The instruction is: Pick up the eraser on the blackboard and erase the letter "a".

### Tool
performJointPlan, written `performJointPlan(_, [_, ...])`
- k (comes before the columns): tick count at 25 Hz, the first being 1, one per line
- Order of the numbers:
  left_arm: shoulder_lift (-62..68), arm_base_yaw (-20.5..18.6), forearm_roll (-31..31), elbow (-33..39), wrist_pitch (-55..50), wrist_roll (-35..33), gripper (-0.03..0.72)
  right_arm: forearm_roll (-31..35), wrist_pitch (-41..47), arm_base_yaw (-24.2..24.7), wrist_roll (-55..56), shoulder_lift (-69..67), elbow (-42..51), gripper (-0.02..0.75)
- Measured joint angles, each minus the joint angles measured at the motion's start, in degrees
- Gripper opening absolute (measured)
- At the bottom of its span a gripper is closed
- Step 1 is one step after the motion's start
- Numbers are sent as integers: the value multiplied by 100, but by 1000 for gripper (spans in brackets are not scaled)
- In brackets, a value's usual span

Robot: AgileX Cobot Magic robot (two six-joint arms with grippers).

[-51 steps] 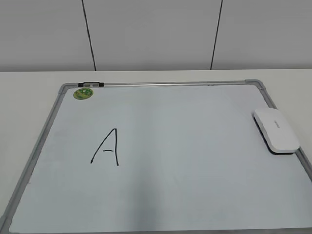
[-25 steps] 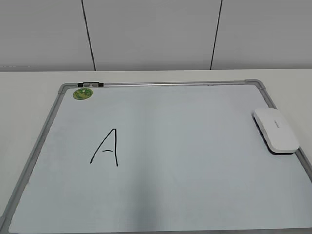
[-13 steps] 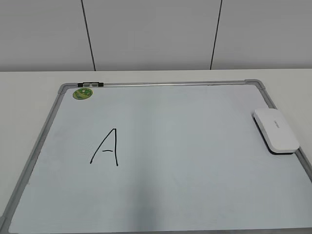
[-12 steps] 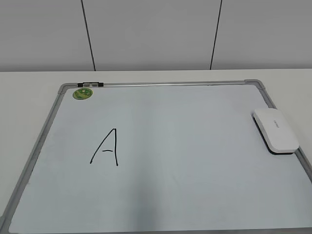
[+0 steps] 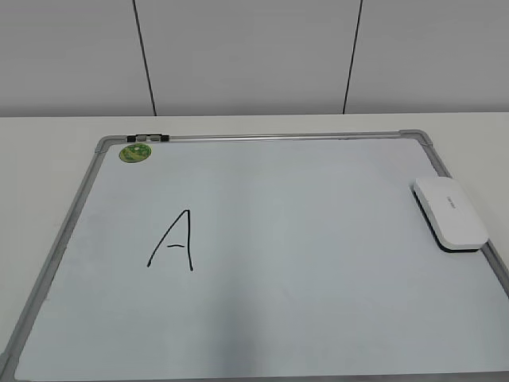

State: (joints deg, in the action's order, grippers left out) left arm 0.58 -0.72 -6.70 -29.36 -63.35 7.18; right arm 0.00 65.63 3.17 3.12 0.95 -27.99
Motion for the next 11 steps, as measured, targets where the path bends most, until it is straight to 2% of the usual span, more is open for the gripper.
performJointPlan(11, [0,22,0,0,0,0,421,0,0,0,0,0,0,536])
